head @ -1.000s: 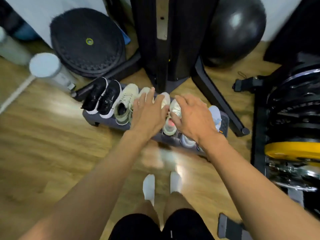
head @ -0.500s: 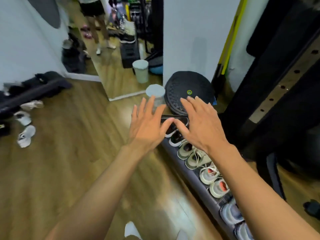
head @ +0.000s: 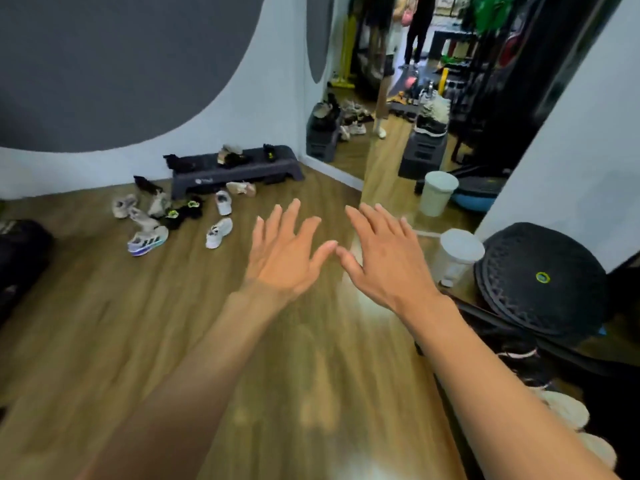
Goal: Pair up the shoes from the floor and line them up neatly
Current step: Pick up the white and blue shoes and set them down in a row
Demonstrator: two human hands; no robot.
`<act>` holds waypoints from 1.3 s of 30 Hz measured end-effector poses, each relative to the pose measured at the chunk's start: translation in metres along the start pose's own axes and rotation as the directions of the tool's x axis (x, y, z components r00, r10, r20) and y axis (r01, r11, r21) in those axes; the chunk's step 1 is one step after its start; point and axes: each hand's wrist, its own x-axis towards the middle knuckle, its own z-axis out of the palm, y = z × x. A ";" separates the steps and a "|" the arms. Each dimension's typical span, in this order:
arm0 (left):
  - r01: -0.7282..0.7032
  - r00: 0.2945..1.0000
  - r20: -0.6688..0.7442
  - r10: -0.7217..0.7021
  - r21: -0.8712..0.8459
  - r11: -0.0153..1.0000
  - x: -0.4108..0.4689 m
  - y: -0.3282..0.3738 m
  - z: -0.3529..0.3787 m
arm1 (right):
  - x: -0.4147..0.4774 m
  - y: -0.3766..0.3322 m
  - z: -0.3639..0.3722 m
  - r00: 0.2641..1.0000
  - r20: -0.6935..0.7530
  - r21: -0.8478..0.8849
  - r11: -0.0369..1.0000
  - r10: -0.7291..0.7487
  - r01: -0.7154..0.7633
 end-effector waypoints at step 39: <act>0.535 0.838 0.073 -0.540 0.076 0.841 0.399 -0.634 0.044 | 0.678 -0.352 0.310 0.822 0.361 0.226 0.897 -0.440 0.381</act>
